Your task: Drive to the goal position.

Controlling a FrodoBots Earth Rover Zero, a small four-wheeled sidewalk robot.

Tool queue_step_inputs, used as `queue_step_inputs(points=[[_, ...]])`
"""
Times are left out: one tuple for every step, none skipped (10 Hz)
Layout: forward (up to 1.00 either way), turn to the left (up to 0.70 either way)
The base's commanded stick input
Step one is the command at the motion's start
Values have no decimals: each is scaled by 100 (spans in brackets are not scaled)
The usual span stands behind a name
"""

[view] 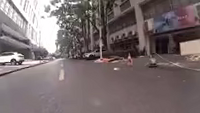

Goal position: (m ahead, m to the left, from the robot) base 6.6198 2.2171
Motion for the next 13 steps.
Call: queue_step_inputs(points=[[70, 0], [70, 0], [70, 0], [70, 0], [70, 0], [70, 0], [70, 0], [70, 0], [70, 0], [70, 0], [70, 0], [70, 0], [70, 0]])
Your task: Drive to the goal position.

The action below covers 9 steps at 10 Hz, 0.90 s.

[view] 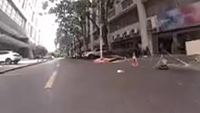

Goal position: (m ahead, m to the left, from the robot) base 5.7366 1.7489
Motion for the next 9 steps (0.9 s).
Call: queue_step_inputs(points=[[70, 0], [70, 0], [70, 0], [70, 0], [70, 0], [70, 0], [70, 0], [70, 0], [70, 0]])
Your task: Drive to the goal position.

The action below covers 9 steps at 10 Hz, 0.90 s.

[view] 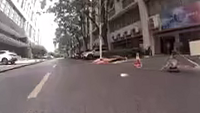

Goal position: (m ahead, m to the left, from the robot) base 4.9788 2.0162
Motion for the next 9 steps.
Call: queue_step_inputs(points=[[70, 0], [70, 0], [70, 0], [70, 0], [70, 0], [70, 0], [70, 0], [70, 0], [70, 0]])
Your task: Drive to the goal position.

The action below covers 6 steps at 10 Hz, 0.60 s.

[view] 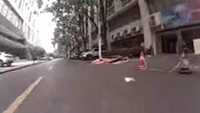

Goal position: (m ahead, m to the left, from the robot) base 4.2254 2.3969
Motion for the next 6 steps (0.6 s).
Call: queue_step_inputs(points=[[70, 0], [70, 0], [70, 0], [70, 0], [70, 0], [70, 0]])
